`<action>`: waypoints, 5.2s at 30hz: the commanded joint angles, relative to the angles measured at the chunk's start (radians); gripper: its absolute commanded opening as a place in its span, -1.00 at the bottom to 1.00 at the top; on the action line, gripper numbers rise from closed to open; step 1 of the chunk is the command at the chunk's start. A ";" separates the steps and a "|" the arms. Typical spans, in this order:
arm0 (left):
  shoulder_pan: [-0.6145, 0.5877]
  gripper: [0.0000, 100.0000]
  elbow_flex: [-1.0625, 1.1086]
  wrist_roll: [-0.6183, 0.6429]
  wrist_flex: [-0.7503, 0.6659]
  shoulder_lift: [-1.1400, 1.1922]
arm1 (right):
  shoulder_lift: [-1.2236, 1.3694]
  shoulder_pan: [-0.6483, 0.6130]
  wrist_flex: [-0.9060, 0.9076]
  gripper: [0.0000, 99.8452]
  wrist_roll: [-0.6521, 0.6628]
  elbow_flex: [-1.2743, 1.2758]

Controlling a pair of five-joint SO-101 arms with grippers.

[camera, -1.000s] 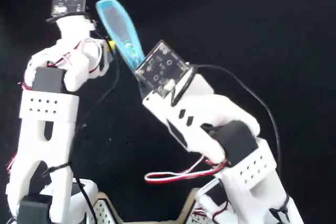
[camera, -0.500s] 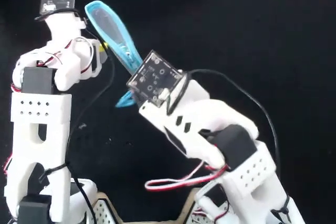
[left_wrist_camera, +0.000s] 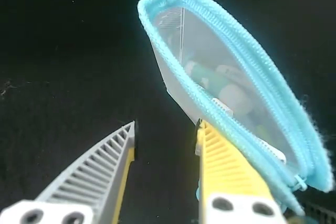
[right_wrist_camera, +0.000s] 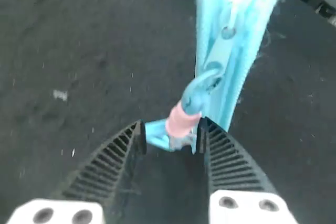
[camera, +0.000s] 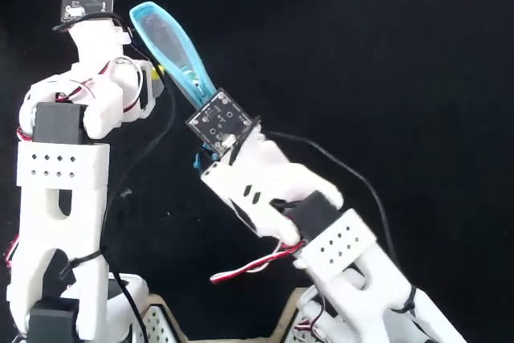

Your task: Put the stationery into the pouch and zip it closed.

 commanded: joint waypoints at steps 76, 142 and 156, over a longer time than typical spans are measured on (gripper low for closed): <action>0.010 -0.61 -0.070 0.017 0.000 -0.012 | -0.200 0.046 -0.175 -0.70 0.048 0.079; 0.053 -0.61 -0.062 0.017 0.000 -0.011 | -0.412 0.021 -0.325 -0.81 0.087 0.308; 0.054 -0.61 -0.070 0.017 0.000 -0.006 | -0.180 0.101 -0.460 -0.73 -0.021 0.277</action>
